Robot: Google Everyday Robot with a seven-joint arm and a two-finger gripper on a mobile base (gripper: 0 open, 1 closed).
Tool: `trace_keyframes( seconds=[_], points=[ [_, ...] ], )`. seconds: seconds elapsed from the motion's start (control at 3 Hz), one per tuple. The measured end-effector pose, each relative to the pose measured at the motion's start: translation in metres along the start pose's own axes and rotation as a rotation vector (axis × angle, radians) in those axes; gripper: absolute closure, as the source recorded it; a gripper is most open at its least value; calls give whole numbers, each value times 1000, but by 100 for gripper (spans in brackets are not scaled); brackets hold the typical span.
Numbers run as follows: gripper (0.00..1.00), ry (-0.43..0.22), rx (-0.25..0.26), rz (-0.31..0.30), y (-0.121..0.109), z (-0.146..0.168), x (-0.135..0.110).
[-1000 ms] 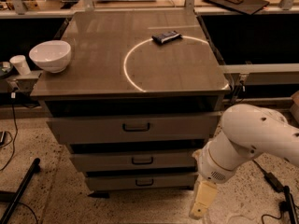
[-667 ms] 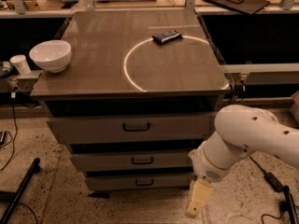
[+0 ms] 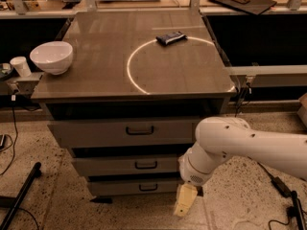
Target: Open middle drawer
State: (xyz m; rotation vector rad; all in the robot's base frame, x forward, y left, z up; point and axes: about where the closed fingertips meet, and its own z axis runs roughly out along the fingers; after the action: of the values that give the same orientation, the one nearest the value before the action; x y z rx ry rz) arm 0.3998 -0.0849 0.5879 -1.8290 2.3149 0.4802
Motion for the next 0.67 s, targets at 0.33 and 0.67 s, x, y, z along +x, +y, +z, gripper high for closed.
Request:
trace_keyframes(
  seconds=[0.33, 0.67],
  points=[
    [0, 23, 6, -8, -9, 9, -5],
    [0, 22, 2, -4, -16, 20, -6]
  ],
)
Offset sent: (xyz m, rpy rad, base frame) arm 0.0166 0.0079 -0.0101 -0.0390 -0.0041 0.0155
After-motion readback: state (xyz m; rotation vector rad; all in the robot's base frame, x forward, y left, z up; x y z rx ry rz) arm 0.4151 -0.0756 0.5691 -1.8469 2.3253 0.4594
